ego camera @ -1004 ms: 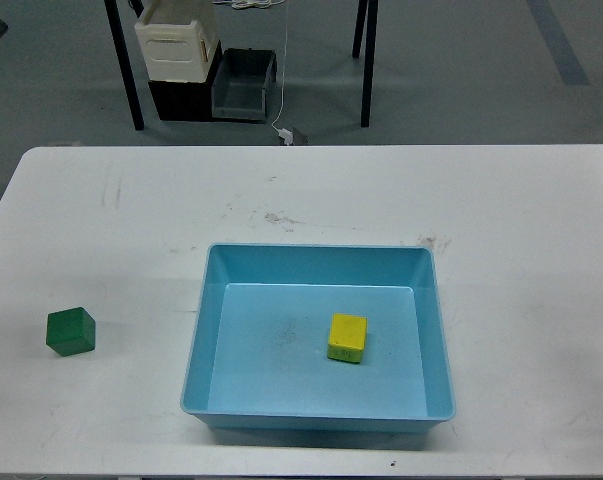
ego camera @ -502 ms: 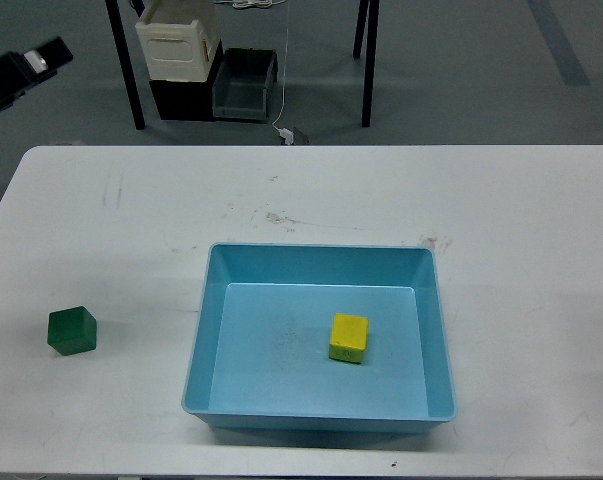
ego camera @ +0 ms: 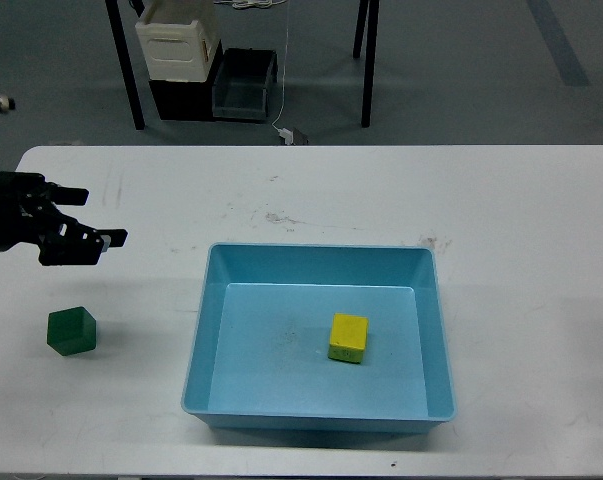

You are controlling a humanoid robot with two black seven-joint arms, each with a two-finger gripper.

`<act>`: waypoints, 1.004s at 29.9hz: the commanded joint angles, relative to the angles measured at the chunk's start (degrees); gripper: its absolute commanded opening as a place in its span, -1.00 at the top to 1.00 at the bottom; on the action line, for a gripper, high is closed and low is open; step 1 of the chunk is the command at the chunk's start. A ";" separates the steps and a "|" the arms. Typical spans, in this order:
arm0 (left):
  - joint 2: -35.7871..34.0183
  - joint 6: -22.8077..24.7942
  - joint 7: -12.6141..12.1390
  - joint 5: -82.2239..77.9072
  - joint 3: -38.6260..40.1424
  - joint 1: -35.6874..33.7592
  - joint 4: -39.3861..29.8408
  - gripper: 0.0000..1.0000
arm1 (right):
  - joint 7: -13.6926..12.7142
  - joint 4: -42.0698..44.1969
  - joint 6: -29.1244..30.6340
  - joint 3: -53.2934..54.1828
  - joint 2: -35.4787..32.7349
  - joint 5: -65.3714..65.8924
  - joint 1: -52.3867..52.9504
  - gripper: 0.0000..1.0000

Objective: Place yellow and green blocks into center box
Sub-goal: 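Move the left gripper down onto the green cube and grasp it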

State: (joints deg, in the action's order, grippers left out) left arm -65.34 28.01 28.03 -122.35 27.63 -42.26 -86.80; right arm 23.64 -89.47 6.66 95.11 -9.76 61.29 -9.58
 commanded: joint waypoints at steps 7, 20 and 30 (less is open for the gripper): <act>0.65 -0.01 -0.03 -2.65 -10.83 -1.16 1.89 -0.99 | 0.00 0.17 0.02 -0.01 0.00 -0.38 -0.79 -1.00; 3.11 -0.01 -0.03 -2.65 -14.79 -1.25 8.83 -0.99 | 0.00 1.14 0.02 -0.71 0.79 -0.38 -0.79 -1.00; 4.87 -0.01 -0.03 -2.65 -17.78 -1.42 9.27 -0.99 | 0.00 2.10 0.02 -0.80 0.88 -0.38 -0.79 -1.00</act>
State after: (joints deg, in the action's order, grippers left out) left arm -61.36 28.00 27.99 -125.01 10.48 -43.67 -77.96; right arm 23.64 -87.49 6.68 94.31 -8.91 60.90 -10.37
